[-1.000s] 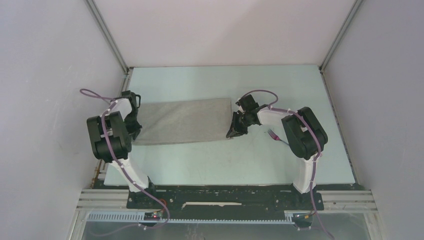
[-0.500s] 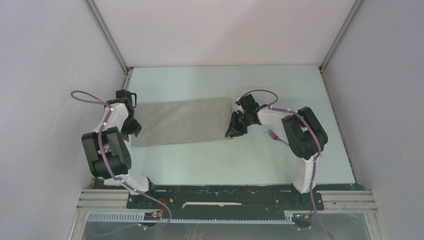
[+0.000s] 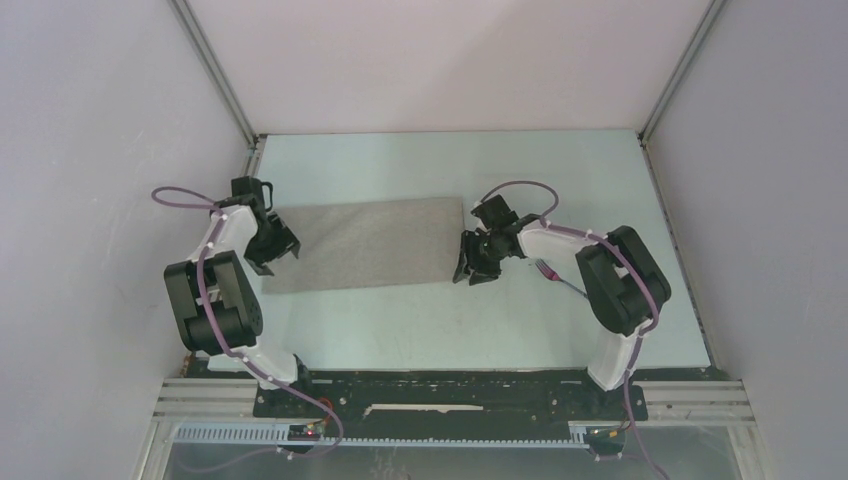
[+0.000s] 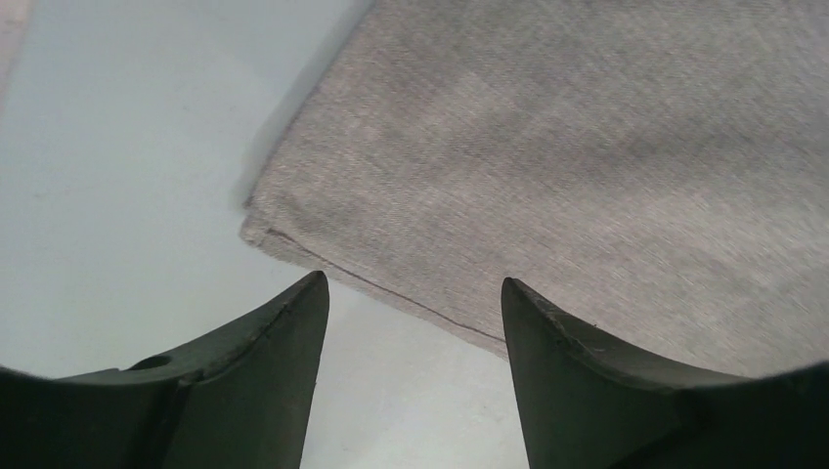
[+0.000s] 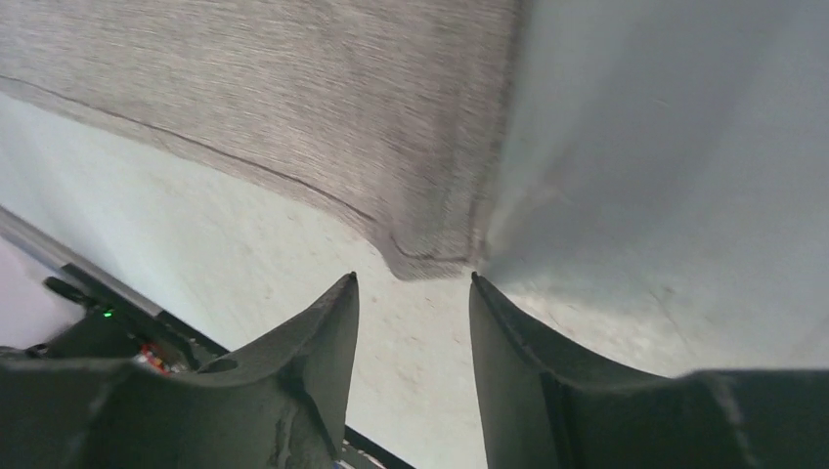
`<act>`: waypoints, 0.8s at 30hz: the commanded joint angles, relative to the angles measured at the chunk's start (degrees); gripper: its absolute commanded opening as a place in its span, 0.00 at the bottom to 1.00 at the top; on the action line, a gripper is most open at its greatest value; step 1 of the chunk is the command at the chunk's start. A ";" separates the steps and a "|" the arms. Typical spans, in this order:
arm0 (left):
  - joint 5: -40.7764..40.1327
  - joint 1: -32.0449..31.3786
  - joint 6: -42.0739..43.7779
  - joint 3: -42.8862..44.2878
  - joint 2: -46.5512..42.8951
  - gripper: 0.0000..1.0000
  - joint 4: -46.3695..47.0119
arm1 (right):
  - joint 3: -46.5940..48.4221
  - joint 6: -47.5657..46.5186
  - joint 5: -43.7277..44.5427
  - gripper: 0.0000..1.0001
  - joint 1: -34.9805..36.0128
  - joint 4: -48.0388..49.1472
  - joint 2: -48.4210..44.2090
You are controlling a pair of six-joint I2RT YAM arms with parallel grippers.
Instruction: Fold the napkin into a case and place the utensils inside
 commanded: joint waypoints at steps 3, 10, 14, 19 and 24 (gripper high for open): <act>9.47 0.23 0.52 3.87 -1.84 0.74 3.48 | -0.39 -5.27 9.41 0.62 -1.59 -6.31 -10.99; 20.14 2.46 -3.96 8.40 3.67 0.77 11.20 | -0.10 1.76 -13.58 0.73 -2.71 12.11 -5.49; 25.62 3.94 -9.41 9.56 9.26 0.78 19.01 | -0.43 9.63 -19.73 0.71 -3.40 23.76 2.21; 27.86 5.22 -12.32 12.90 17.07 0.78 25.01 | -0.95 7.84 -12.83 0.71 -3.76 18.79 4.05; 28.13 6.52 -13.10 17.92 22.58 0.79 28.46 | 1.49 4.27 -9.96 0.80 -2.39 18.65 -0.18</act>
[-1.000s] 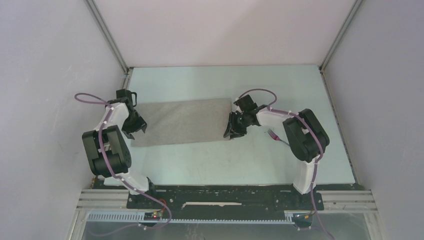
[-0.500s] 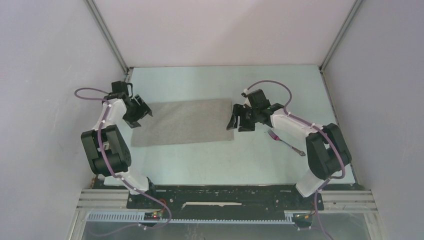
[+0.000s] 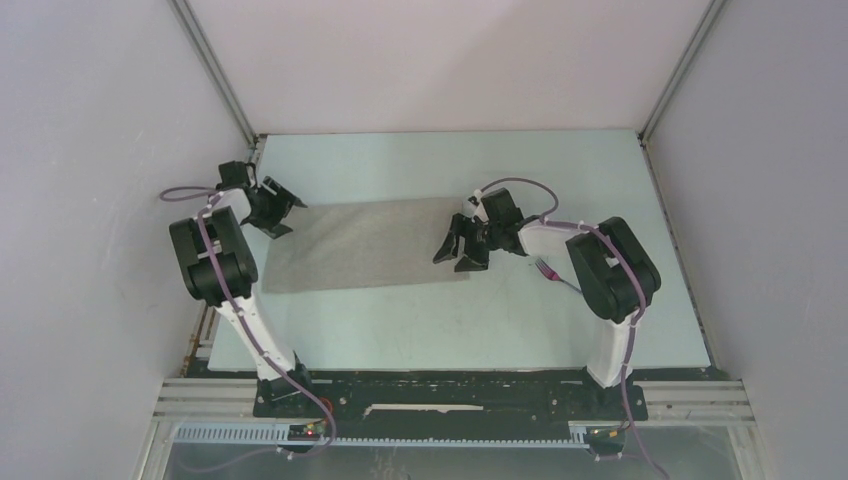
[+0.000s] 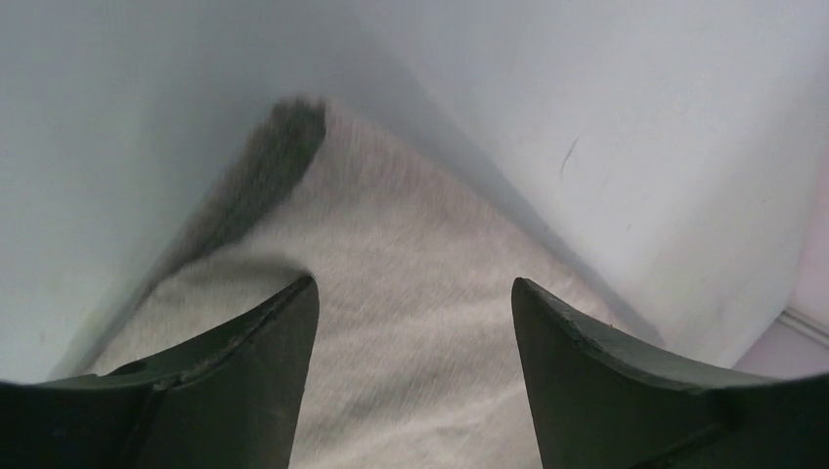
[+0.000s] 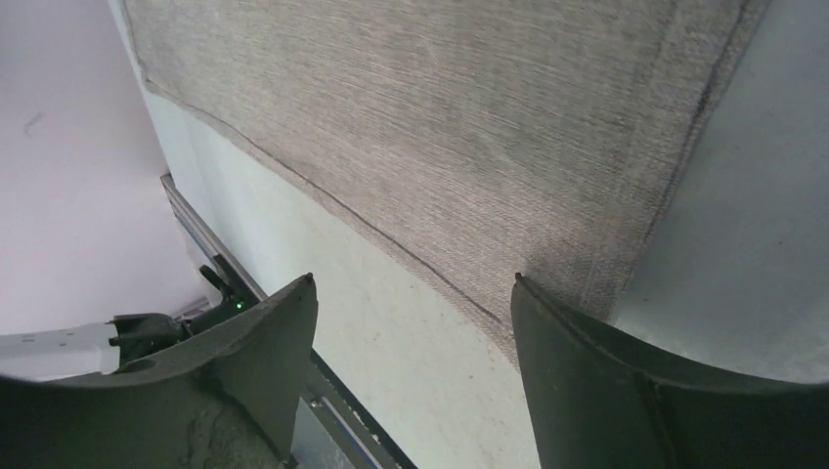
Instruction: Fold the napkin into a case and place the utensils inside
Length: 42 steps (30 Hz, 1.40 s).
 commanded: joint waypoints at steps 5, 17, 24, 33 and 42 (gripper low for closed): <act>3.38 1.78 -3.75 6.55 2.88 0.79 6.58 | 11.03 1.64 -3.31 0.82 -3.79 6.70 2.71; 5.41 2.96 -6.09 8.49 7.92 0.88 9.52 | 33.05 11.70 -6.00 0.84 -7.81 15.08 22.60; 6.85 4.47 -7.08 9.82 11.32 0.89 9.66 | 37.80 12.94 -1.12 0.86 -10.88 7.51 28.24; 6.32 5.31 -2.75 14.33 11.79 0.94 5.04 | 47.59 6.92 1.54 0.86 -13.50 -4.23 31.61; 6.92 0.10 -2.72 10.68 -2.39 0.96 2.95 | 45.05 -3.30 3.94 0.88 -8.52 -10.79 17.72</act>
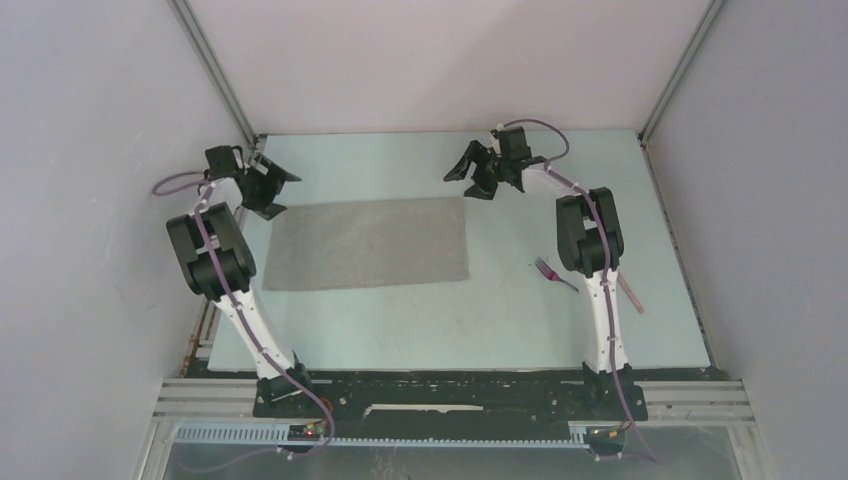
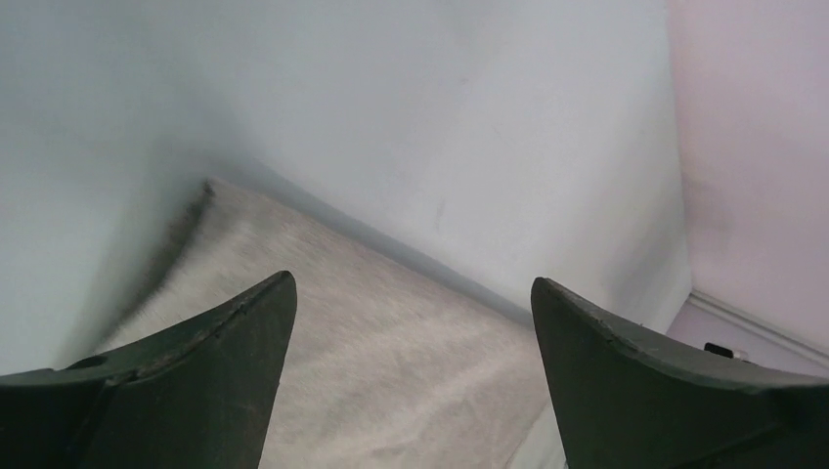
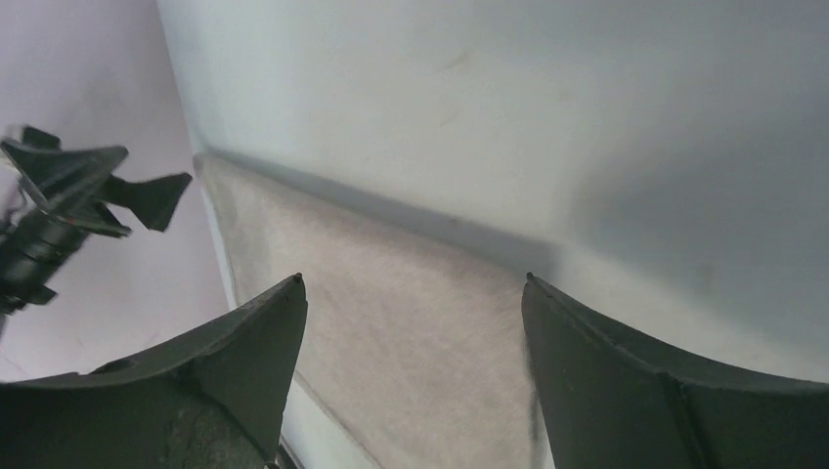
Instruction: Fold the napkin into a case and place the utensils inside
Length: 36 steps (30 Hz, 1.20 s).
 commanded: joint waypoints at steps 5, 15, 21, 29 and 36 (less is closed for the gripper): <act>4.45 -10.70 -7.95 -7.98 -10.71 0.96 9.33 | -2.55 -1.85 -3.92 0.89 6.63 4.33 -7.72; 2.28 -20.92 -14.67 -7.68 -0.21 0.95 21.35 | -4.36 7.98 -11.04 0.91 3.98 17.49 1.44; -0.24 -17.38 -11.12 -6.72 2.65 0.95 17.69 | -10.36 7.48 -10.02 0.91 -0.95 16.57 0.54; -0.08 -12.99 -2.83 -5.65 -5.90 0.96 6.71 | -6.90 -1.98 -4.07 0.91 0.99 4.19 -6.91; 1.36 -5.44 -2.63 -6.30 -9.10 0.96 4.79 | -0.18 3.38 -5.19 0.94 7.18 10.52 -4.36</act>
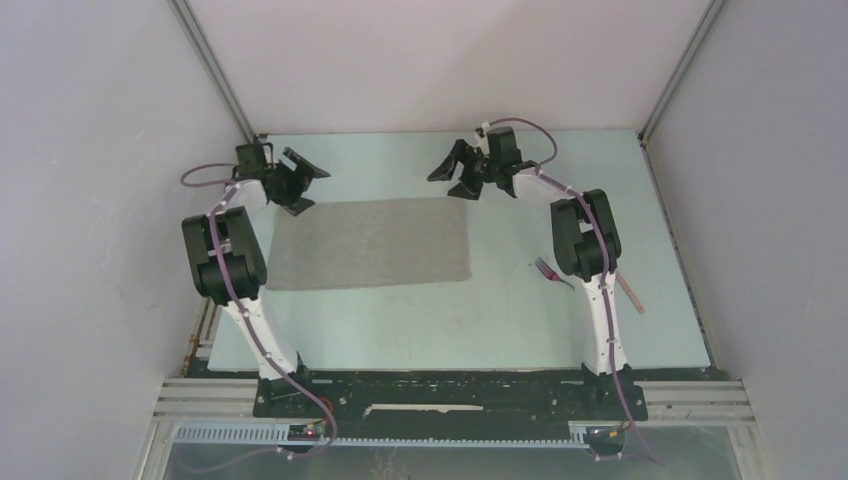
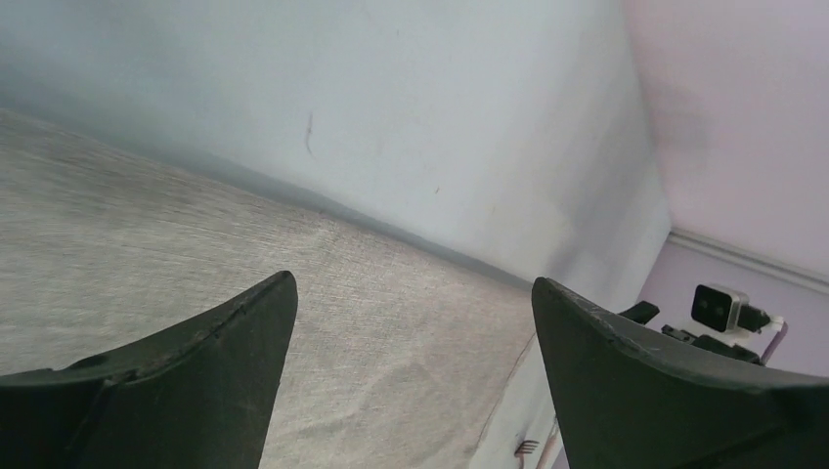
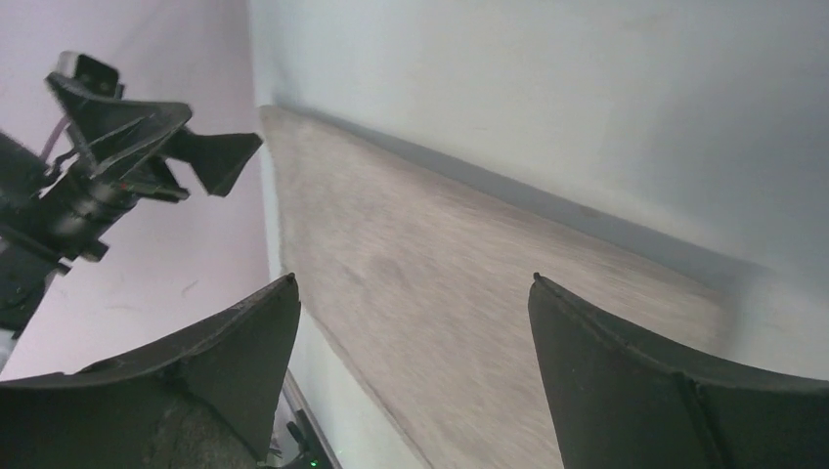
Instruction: Fold the napkin into a case and place the utensils inside
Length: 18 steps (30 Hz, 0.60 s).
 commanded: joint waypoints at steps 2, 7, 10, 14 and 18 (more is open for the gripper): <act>1.10 6.16 1.47 1.21 -2.40 0.96 -1.83 | 6.50 7.11 -2.94 0.99 6.25 10.12 2.70; 1.96 8.23 1.30 2.21 0.98 0.96 -0.77 | 13.53 13.96 -4.40 1.00 10.44 18.43 11.26; 2.10 9.25 0.89 3.76 3.78 0.96 -0.30 | 19.66 15.47 -4.47 1.00 11.33 18.90 16.91; 0.30 10.77 1.18 4.49 6.00 0.96 0.19 | 24.46 17.34 -3.54 1.00 10.96 18.28 21.77; -0.87 12.43 0.55 4.07 7.45 0.97 0.03 | 23.05 17.34 -2.96 1.00 9.51 16.17 22.12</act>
